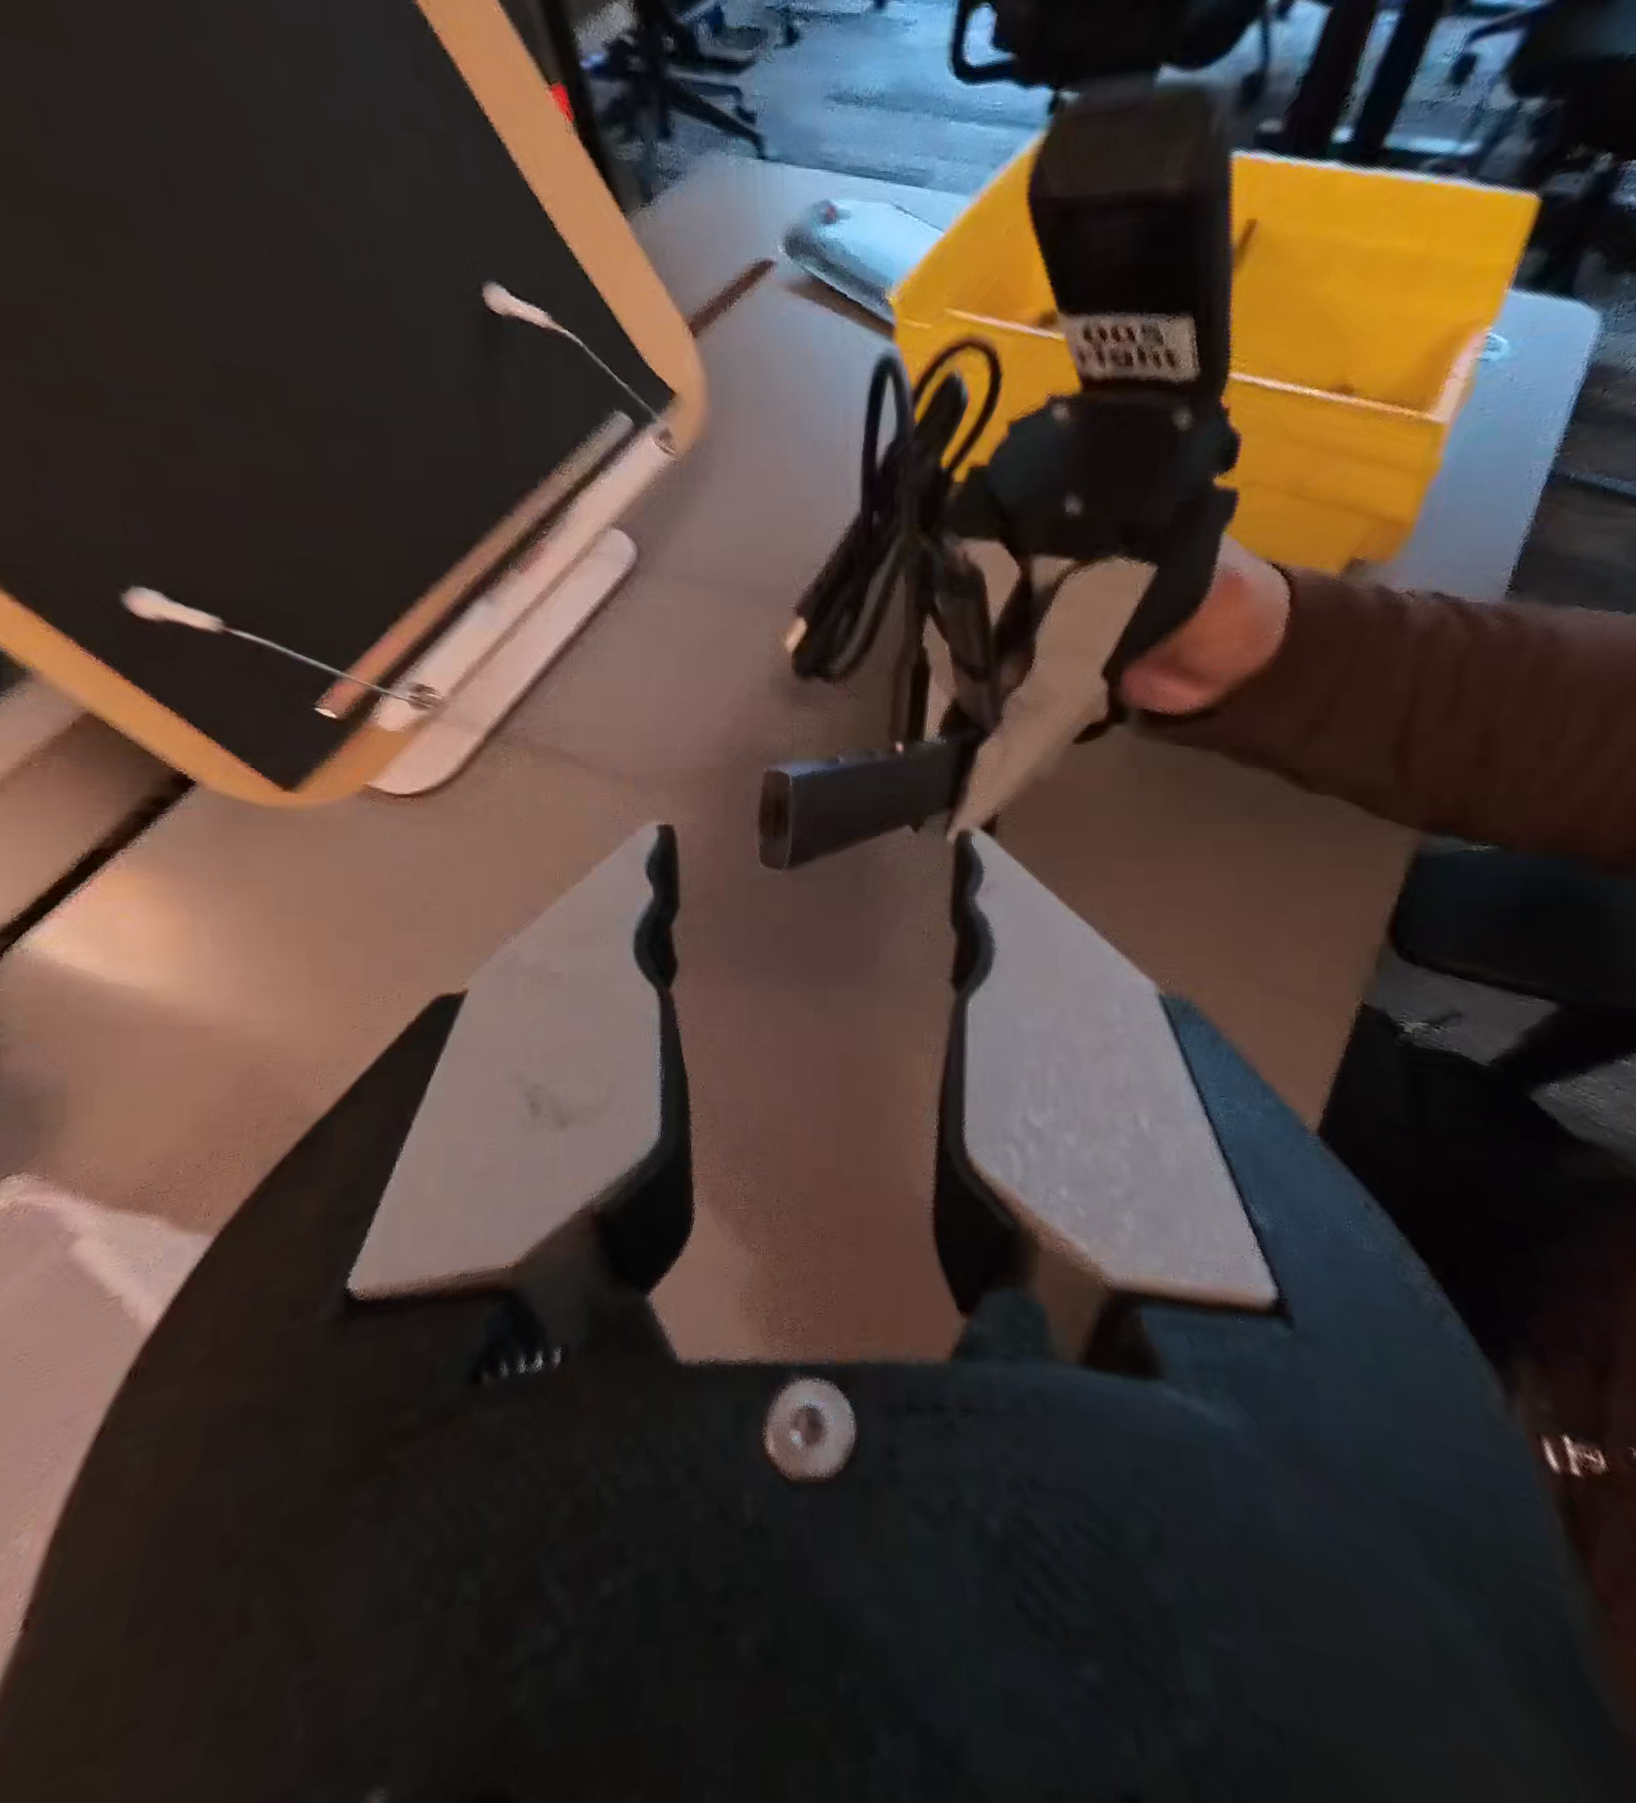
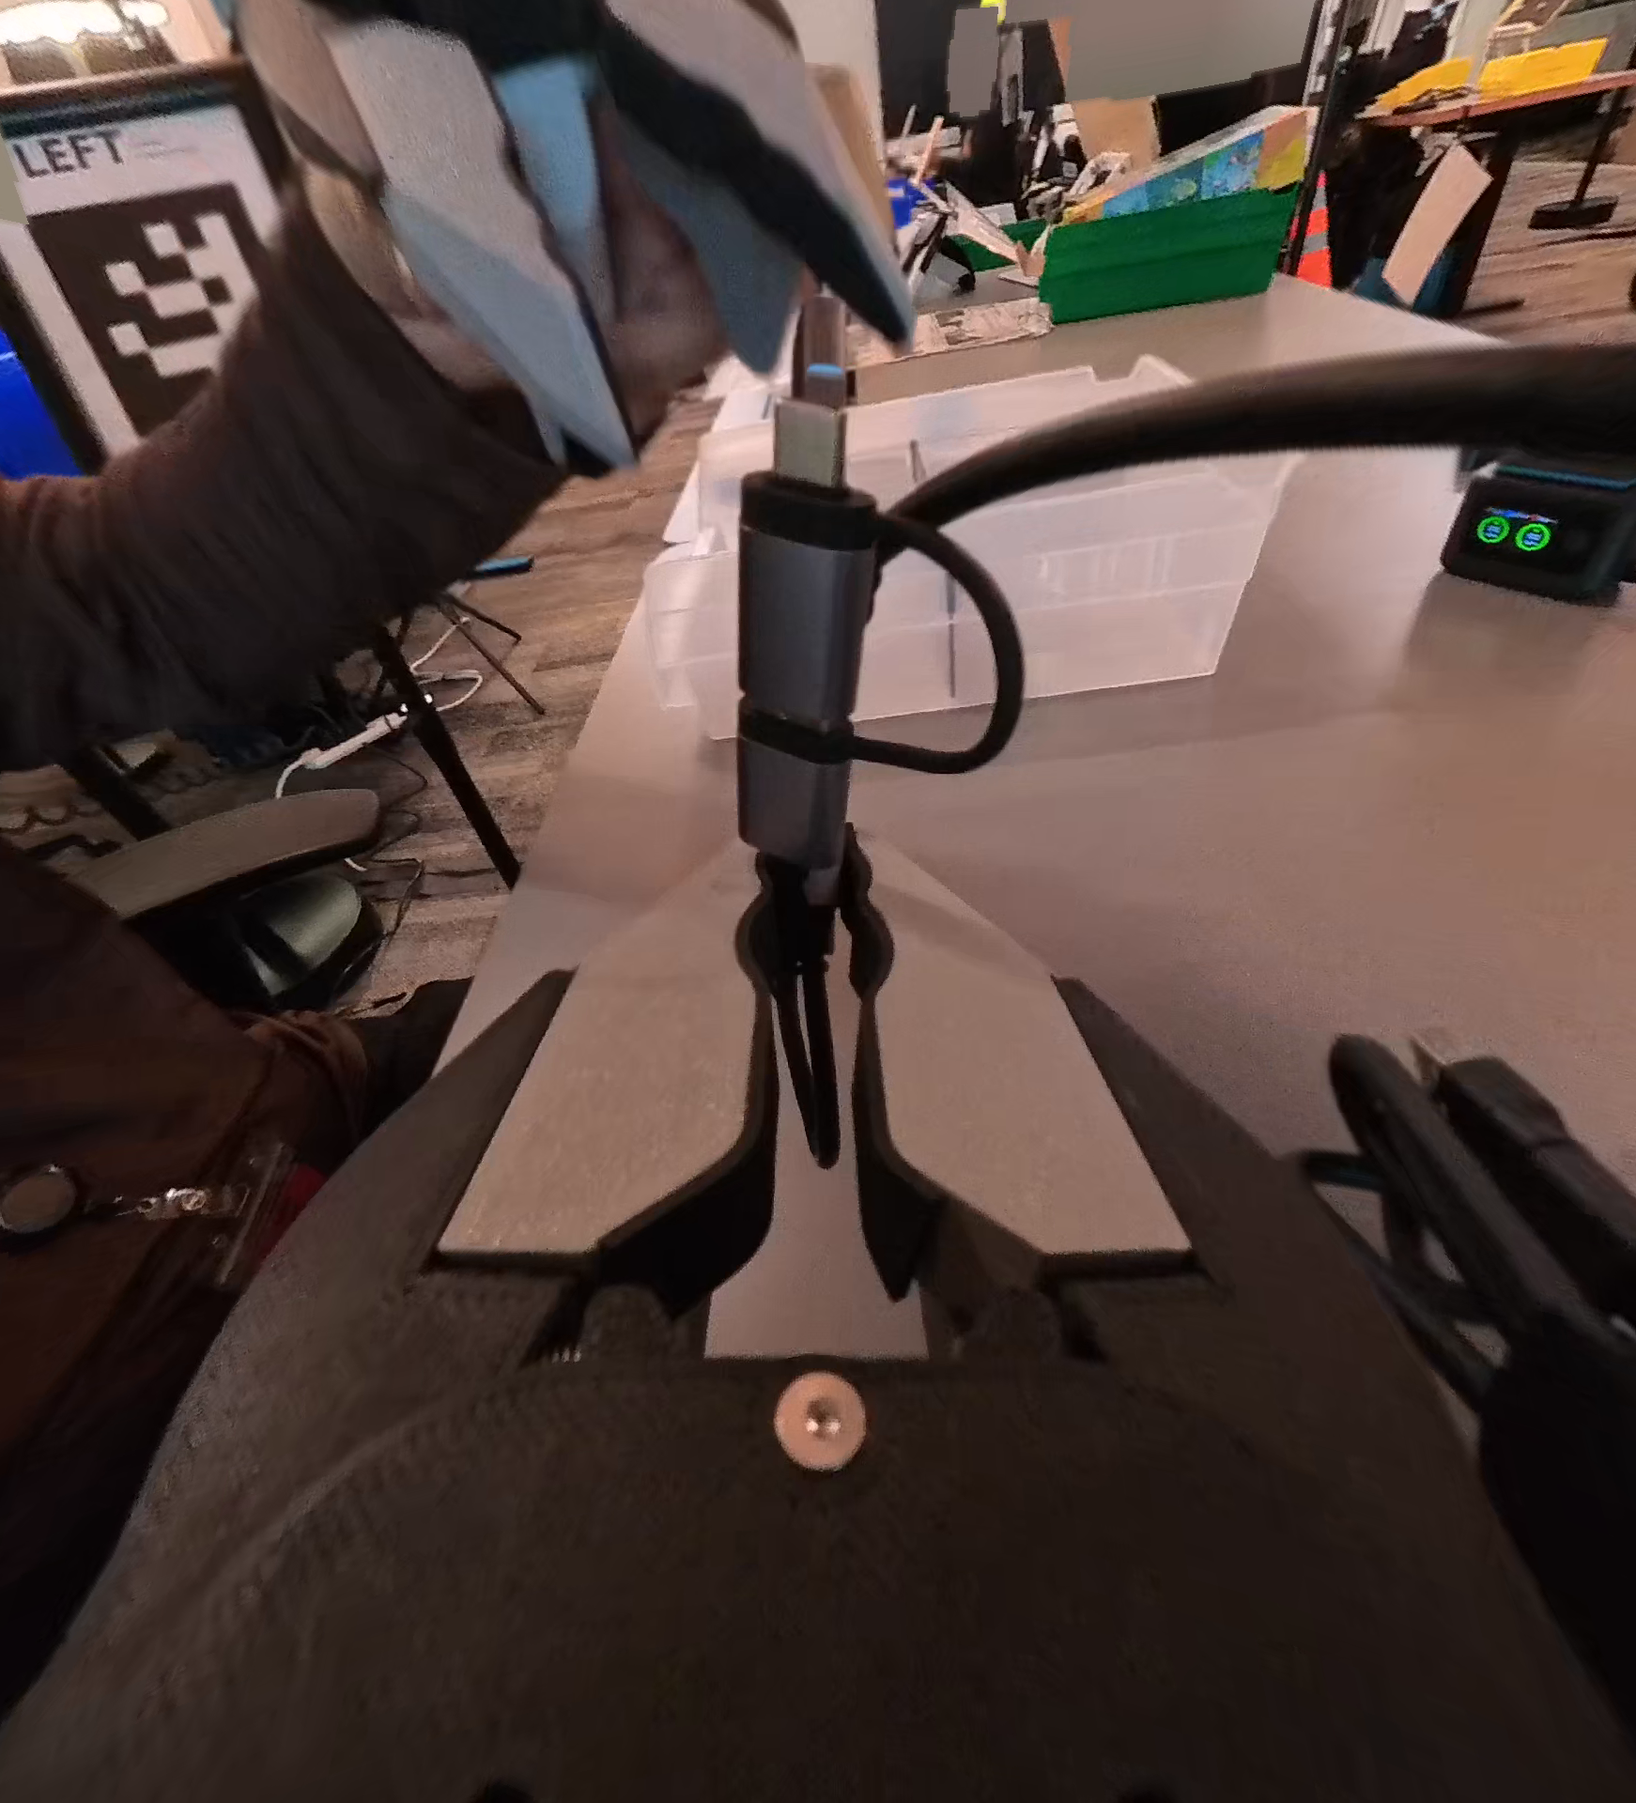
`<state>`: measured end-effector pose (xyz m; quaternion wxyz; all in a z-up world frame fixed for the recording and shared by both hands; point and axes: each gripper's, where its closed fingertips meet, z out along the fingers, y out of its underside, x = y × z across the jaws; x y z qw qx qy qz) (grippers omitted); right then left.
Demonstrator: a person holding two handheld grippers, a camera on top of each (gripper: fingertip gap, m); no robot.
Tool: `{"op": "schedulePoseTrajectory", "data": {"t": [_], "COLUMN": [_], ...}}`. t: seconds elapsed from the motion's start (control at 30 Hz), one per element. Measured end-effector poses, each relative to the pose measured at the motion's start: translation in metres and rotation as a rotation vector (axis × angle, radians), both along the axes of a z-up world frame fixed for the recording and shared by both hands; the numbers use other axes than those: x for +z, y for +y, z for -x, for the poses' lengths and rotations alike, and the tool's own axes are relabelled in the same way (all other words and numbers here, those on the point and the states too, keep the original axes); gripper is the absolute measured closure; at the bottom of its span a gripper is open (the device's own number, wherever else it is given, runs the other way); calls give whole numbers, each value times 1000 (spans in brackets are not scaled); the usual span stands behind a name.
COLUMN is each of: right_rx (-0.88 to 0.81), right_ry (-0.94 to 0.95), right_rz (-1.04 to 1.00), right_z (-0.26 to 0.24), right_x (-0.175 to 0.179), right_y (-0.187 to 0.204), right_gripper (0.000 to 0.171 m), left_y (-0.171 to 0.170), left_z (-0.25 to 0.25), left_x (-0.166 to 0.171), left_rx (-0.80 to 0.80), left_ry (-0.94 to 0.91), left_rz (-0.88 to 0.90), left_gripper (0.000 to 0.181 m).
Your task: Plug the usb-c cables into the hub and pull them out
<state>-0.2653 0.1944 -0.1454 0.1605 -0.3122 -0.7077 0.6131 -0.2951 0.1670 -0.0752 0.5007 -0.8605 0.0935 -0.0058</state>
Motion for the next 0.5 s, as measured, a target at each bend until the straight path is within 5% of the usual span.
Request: {"op": "schedulePoseTrajectory", "data": {"t": [0.17, 0.27, 0.47, 0.5], "right_rx": [74, 104, 104, 97], "right_ry": [-25, -87, -189, -203], "right_rz": [-50, -98, -230, -243], "right_z": [-9, -13, -15, -14], "right_x": [-8, -23, -54, -58], "right_y": [-7, -6, 0, 2], "right_gripper": [165, 164, 164, 164], "left_y": [18, 25, 28, 29], "left_z": [-28, -31, -40, -37], "left_x": [-50, -63, -93, -100], "left_rx": [-144, -208, -306, -304], "left_ry": [-61, -37, -188, -180], "left_rz": [47, 25, 58, 65], "left_gripper": [136, 158, 151, 163]}}
